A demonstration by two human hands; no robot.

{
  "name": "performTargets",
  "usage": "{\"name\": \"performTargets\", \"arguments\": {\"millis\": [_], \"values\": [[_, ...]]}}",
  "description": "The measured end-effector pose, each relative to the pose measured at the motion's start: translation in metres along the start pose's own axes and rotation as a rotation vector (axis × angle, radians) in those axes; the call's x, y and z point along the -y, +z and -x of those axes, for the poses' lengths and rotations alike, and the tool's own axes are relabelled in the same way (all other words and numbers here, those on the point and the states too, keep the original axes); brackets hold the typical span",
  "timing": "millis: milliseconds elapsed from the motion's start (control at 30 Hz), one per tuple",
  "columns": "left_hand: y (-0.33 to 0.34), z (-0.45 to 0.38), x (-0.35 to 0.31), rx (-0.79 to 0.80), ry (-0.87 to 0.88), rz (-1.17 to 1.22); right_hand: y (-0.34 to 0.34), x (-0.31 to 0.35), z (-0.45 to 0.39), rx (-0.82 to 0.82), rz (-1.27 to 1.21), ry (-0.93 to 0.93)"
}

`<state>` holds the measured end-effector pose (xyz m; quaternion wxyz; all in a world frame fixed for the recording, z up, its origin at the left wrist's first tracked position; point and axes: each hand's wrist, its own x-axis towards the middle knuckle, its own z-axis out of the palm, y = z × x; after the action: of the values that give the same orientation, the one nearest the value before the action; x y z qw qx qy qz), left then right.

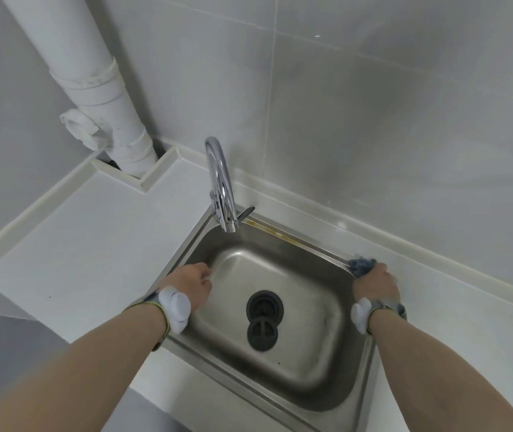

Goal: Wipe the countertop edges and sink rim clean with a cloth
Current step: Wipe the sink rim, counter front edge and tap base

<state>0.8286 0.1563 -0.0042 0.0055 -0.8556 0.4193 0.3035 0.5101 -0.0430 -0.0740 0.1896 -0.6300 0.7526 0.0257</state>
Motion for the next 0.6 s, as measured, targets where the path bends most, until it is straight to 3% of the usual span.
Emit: {"name": "performTargets", "arguments": {"millis": [333,600], "values": [[-0.014,0.001,-0.001,-0.026,-0.037,-0.011,0.055,0.155,0.016,0.158,-0.182,-0.358],[-0.035,0.006,0.024,-0.054,-0.183,0.030,0.077,0.249,0.010,0.291,-0.087,-0.558]]}}
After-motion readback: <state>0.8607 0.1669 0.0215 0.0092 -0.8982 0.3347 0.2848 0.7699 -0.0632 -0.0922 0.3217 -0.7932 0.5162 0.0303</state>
